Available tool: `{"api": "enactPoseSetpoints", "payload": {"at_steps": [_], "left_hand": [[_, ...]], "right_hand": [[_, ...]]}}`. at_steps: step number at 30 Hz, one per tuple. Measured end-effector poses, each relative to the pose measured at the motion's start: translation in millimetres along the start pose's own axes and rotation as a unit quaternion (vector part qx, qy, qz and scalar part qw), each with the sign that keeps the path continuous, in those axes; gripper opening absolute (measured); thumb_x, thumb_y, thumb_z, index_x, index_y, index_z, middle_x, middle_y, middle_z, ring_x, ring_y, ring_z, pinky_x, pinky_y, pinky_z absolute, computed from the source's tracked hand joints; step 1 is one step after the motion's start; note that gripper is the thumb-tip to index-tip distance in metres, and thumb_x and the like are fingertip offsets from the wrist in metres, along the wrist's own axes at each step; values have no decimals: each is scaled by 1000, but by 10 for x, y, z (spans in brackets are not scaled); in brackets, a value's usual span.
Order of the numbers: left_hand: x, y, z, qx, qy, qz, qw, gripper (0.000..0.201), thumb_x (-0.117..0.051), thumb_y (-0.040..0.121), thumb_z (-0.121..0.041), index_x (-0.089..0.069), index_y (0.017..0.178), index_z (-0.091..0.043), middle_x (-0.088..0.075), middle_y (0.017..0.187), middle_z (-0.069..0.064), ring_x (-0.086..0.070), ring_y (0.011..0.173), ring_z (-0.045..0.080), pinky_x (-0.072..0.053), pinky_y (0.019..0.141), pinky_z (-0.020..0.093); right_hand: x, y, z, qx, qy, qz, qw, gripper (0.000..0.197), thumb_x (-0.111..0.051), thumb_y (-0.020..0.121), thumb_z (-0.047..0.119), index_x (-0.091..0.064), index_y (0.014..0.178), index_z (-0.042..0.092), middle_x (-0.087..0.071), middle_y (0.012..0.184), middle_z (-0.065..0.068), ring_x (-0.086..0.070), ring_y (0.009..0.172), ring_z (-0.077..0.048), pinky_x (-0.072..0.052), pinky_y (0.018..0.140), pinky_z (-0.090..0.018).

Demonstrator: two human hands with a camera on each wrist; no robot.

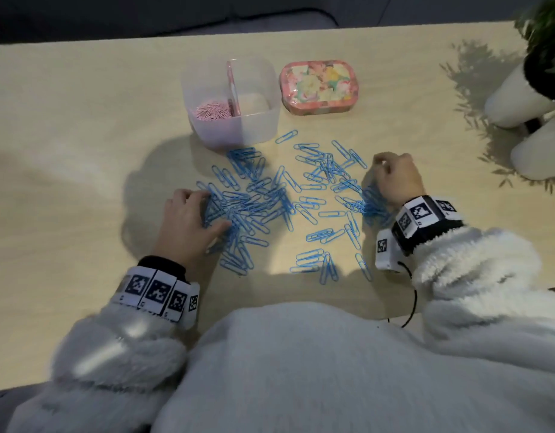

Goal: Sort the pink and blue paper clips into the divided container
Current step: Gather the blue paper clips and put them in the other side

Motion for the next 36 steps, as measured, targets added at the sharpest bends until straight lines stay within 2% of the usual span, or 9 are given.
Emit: {"api": "enactPoseSetpoints", "payload": {"at_steps": [6, 10, 16, 19, 23, 26, 29, 33, 36], "left_hand": [[-80, 174, -201, -9, -39, 19, 999, 46, -72, 75, -14, -51, 114, -2, -55, 107, 21, -53, 100, 35, -40, 89, 38], [-132, 238, -314, -17, -42, 29, 999, 21, -61, 82, -5, -58, 102, -2, -55, 106, 20, -57, 96, 35, -42, 89, 38], [-229, 195, -477, -46, -20, 29, 998, 29, -61, 84, -19, -56, 109, -4, -53, 110, 18, -54, 100, 34, -37, 89, 37], [-293, 161, -535, -75, 4, 61, 995, 51, -74, 73, -26, -52, 114, -4, -51, 111, 19, -50, 104, 34, -39, 93, 39], [-312, 130, -581, -74, -22, 75, 994, 42, -69, 75, -13, -52, 112, -8, -55, 109, 15, -55, 98, 32, -35, 82, 32], [-268, 109, -584, -76, -38, 55, 995, 39, -65, 78, -12, -49, 113, -12, -61, 100, 13, -57, 92, 31, -38, 79, 35], [-199, 87, -574, -73, -70, 49, 994, 42, -67, 77, -10, -49, 115, -13, -58, 89, 4, -58, 82, 27, -43, 78, 34], [-64, 135, -580, -77, -91, 26, 992, 36, -67, 76, -11, -55, 109, -15, -55, 82, -3, -57, 73, 22, -45, 74, 31], [41, 241, -621, -78, -120, 29, 989, 35, -68, 75, -10, -55, 106, -15, -54, 75, -8, -53, 65, 16, -45, 71, 30]], "right_hand": [[-275, -207, 707, 145, -83, 80, 983, 67, -66, 73, 56, -50, 126, 17, -45, 121, -17, -41, 116, -35, -44, 91, -47], [-493, -378, 988, 239, -132, 100, 957, 56, -67, 79, 37, -48, 128, 18, -44, 125, -11, -38, 119, -30, -45, 87, -41], [-652, -494, 1102, 297, -115, 80, 945, 31, -53, 90, 18, -56, 121, 13, -51, 120, -10, -44, 113, -30, -44, 88, -40], [-656, -435, 1149, 302, -107, 95, 943, 30, -50, 91, 14, -57, 120, 7, -54, 118, -16, -48, 111, -35, -41, 91, -40], [-544, -286, 1203, 271, -51, 109, 955, 22, -55, 86, 10, -64, 104, 0, -62, 102, -23, -56, 98, -36, -41, 82, -37], [-358, -128, 1276, 206, 93, 106, 968, 8, -60, 83, 7, -65, 82, 0, -62, 75, -12, -54, 72, -25, -40, 68, -29], [-184, 46, 1509, 164, 213, 138, 953, 31, -61, 82, 2, -50, 57, 17, -45, 56, 1, -41, 54, -11, -39, 58, -27], [37, 267, 1942, 172, 217, 117, 954, 39, -62, 81, 1, -42, 52, 20, -42, 55, 1, -40, 45, -5, -36, 47, -20], [118, 379, 2235, 169, 188, 96, 963, 21, -62, 81, 3, -59, 62, 10, -54, 62, -6, -48, 48, -11, -37, 41, -16]]}}
Point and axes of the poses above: each hand's wrist, its own y-axis towards the middle knuckle, its own x-axis out of the back of the hand, z = x × y, the point moved 4 cm from there along y, towards the middle knuckle
